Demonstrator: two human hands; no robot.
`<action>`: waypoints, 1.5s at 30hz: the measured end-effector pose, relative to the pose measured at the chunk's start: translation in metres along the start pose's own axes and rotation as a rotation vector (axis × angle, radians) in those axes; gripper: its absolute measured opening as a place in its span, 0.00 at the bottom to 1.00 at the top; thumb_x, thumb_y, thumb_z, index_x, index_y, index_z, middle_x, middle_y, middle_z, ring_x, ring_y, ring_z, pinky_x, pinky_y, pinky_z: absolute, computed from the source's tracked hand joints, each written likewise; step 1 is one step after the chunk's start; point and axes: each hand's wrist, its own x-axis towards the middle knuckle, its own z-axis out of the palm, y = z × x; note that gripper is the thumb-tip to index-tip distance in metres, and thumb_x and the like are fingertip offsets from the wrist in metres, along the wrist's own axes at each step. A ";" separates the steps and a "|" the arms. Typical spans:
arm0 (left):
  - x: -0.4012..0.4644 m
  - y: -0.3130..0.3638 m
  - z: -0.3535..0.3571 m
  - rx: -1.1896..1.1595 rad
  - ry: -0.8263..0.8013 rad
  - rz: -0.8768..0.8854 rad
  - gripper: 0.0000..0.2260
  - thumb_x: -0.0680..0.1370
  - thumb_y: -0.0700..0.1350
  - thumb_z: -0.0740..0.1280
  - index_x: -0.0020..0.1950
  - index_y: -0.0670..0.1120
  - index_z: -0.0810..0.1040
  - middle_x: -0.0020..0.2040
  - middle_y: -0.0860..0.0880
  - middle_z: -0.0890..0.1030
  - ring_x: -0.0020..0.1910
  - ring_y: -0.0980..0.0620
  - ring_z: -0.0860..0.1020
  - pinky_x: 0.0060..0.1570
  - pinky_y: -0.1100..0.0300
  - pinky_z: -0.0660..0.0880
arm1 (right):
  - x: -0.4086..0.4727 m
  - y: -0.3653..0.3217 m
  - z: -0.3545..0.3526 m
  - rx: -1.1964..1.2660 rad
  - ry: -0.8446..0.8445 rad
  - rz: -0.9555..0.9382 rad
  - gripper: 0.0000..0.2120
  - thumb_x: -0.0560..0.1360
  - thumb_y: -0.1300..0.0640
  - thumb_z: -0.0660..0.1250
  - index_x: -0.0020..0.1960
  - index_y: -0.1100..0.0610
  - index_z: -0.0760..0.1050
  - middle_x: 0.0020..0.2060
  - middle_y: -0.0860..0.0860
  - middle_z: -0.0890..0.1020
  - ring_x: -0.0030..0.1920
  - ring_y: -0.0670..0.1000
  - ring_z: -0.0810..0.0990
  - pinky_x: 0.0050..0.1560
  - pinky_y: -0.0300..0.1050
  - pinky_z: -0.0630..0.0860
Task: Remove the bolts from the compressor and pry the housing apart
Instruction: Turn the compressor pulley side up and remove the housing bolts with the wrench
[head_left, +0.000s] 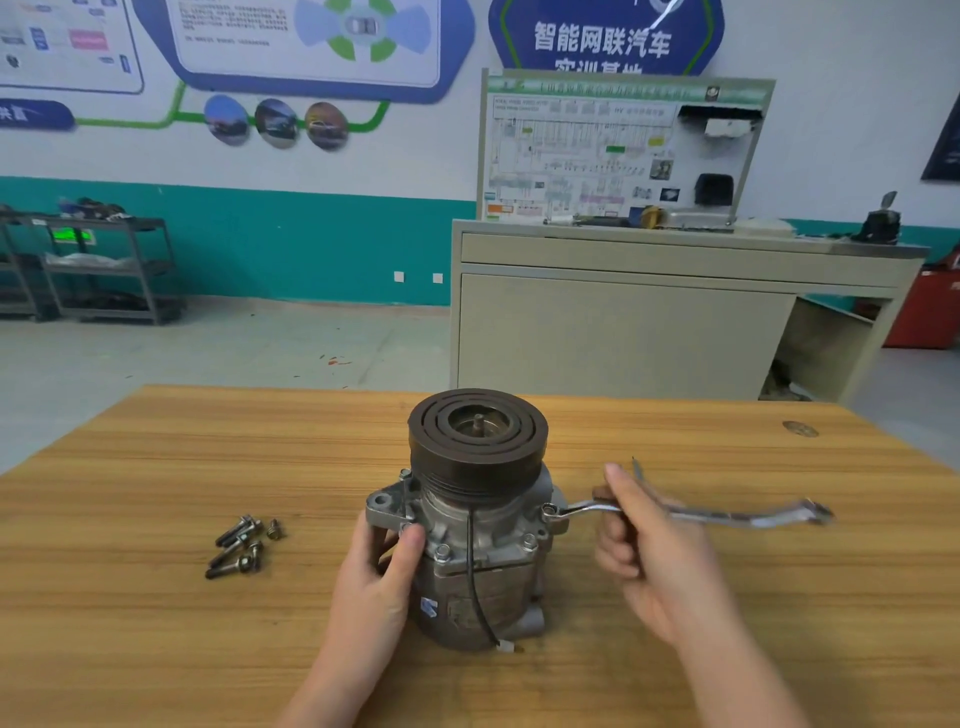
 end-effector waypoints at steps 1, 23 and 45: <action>0.000 0.000 0.000 0.007 -0.001 0.007 0.09 0.78 0.44 0.64 0.54 0.58 0.74 0.46 0.74 0.79 0.46 0.77 0.75 0.41 0.83 0.66 | 0.009 -0.005 -0.002 0.022 -0.021 0.086 0.12 0.65 0.53 0.73 0.39 0.61 0.75 0.22 0.50 0.70 0.19 0.44 0.65 0.16 0.34 0.60; -0.002 0.002 -0.001 -0.020 -0.029 -0.019 0.11 0.79 0.43 0.64 0.55 0.58 0.74 0.47 0.73 0.79 0.47 0.77 0.75 0.41 0.82 0.68 | -0.028 0.025 0.026 -0.538 0.279 -0.794 0.21 0.75 0.62 0.68 0.30 0.55 0.61 0.22 0.56 0.67 0.23 0.51 0.65 0.27 0.41 0.63; 0.002 -0.002 -0.004 0.046 -0.036 -0.018 0.11 0.79 0.43 0.63 0.55 0.60 0.73 0.47 0.74 0.79 0.47 0.77 0.75 0.41 0.83 0.67 | 0.055 -0.017 0.001 0.086 -0.315 0.363 0.08 0.69 0.61 0.68 0.35 0.57 0.69 0.21 0.49 0.69 0.17 0.41 0.64 0.15 0.31 0.58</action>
